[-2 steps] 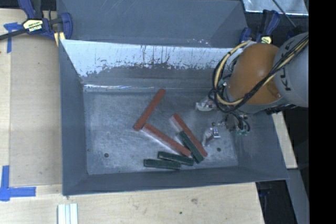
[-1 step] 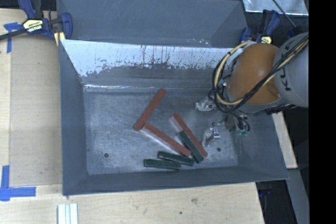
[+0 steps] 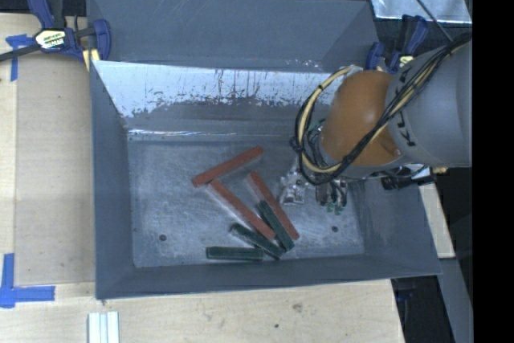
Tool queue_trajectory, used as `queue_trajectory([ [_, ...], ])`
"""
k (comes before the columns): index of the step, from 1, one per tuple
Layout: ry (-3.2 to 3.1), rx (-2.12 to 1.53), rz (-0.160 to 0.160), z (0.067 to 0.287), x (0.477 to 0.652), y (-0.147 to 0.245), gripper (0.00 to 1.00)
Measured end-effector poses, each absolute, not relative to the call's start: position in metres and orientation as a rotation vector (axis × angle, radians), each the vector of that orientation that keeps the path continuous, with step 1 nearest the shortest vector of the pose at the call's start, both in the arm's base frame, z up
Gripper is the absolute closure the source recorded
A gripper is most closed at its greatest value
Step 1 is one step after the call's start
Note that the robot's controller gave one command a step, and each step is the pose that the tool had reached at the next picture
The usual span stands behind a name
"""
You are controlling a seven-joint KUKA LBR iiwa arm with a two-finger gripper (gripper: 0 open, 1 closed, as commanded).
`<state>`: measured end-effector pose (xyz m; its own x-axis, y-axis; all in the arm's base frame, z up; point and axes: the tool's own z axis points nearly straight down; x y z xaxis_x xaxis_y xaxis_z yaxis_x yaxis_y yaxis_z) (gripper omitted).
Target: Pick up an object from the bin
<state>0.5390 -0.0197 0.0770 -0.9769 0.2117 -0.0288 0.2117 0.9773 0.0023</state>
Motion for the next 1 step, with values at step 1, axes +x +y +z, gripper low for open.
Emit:
queue_trajectory([
  [1,3.109,0.328,-0.001,0.0741,0.5356,-0.0186,0.00],
])
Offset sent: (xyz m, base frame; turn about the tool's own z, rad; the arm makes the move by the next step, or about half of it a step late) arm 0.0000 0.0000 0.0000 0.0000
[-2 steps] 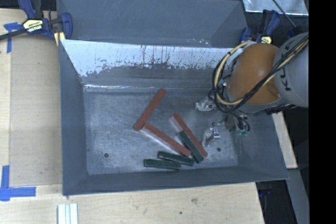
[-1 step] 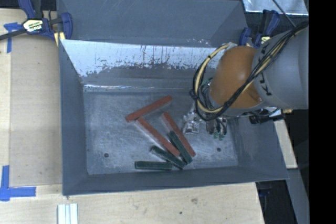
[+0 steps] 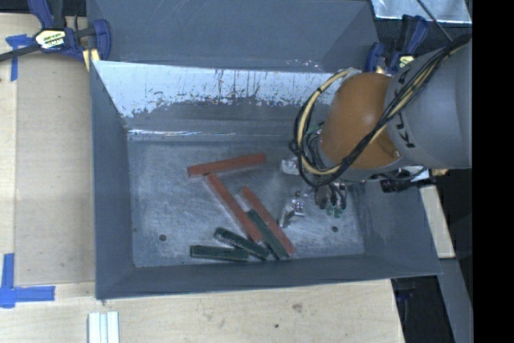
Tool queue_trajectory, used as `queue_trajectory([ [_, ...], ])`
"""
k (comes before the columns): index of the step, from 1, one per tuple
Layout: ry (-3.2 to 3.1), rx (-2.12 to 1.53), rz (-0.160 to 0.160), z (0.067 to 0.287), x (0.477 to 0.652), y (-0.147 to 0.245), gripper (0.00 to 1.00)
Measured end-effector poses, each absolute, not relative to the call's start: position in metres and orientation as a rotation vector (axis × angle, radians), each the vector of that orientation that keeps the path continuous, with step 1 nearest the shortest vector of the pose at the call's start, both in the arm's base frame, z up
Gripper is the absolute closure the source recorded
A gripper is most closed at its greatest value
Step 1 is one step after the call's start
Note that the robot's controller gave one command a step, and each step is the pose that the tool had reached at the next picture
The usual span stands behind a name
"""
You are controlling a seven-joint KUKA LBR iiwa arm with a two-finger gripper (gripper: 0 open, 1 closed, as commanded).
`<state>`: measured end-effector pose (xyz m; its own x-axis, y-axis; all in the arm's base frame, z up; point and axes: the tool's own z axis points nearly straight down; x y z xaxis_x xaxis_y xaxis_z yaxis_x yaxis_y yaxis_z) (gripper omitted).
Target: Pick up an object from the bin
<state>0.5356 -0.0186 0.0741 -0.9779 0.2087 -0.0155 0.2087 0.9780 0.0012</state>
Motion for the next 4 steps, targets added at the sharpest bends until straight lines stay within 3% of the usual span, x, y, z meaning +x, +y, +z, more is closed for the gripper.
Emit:
queue_trajectory([
  [1,3.109,0.328,-0.001,0.074,0.536,-0.019,0.00],
  [2,3.105,0.459,0.001,0.106,0.565,0.058,1.00],
  [3,3.106,0.458,0.000,0.106,0.565,0.057,0.00],
  [4,3.106,0.458,0.000,0.106,0.565,0.057,0.00],
])
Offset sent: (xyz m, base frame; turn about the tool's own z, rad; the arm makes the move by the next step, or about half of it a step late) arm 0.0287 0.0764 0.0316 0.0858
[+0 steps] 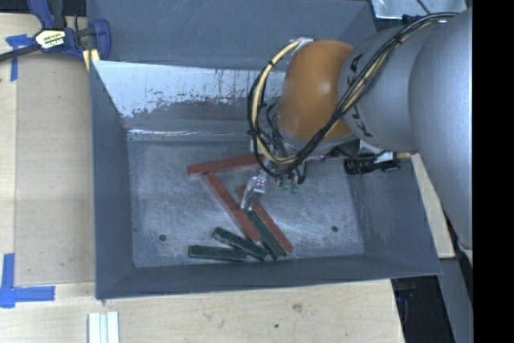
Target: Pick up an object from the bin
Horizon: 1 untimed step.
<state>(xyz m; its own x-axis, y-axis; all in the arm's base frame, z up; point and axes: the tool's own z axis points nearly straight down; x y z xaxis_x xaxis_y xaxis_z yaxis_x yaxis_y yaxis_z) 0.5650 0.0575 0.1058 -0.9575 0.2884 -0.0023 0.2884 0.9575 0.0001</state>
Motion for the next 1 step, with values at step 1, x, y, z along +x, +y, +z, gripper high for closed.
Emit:
queue_trajectory([
  [1,3.104,0.249,0.005,0.0784,0.6314,0.0573,1.00],
])
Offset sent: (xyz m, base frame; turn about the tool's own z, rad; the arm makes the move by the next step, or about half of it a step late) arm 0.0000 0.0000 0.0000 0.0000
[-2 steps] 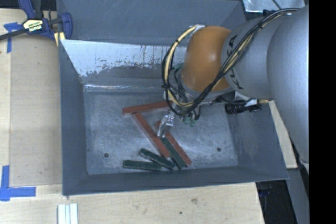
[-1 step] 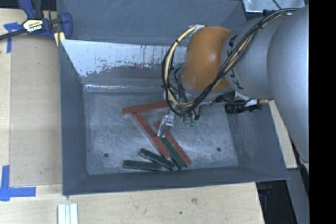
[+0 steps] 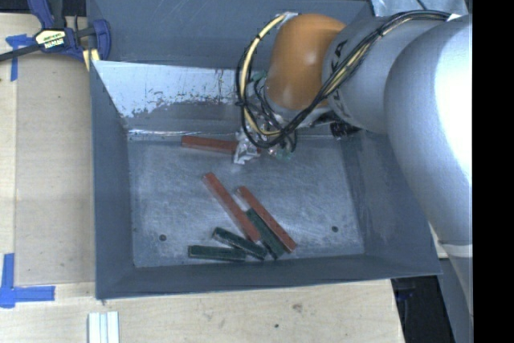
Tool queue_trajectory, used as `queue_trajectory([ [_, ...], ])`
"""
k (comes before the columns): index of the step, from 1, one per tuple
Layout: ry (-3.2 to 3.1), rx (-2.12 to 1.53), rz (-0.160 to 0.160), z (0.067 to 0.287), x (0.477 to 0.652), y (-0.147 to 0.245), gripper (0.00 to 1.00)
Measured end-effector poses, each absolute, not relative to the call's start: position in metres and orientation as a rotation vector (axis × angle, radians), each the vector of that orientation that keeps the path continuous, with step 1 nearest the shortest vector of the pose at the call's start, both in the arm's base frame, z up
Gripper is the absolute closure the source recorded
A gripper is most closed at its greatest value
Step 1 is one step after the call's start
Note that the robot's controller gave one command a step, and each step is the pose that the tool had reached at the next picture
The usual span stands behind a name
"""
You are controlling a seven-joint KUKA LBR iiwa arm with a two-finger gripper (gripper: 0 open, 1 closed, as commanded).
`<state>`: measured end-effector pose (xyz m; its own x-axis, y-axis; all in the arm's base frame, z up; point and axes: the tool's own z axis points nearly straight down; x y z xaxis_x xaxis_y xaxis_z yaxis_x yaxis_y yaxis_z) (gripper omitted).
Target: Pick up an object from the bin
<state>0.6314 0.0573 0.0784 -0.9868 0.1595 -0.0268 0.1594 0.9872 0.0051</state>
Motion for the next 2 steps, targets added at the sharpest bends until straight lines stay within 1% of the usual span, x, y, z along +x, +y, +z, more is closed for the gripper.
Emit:
queue_trajectory([
  [1,3.105,0.249,0.004,0.078,0.631,0.057,1.00],
  [2,3.124,0.298,0.000,0.207,0.610,0.059,1.00],
])
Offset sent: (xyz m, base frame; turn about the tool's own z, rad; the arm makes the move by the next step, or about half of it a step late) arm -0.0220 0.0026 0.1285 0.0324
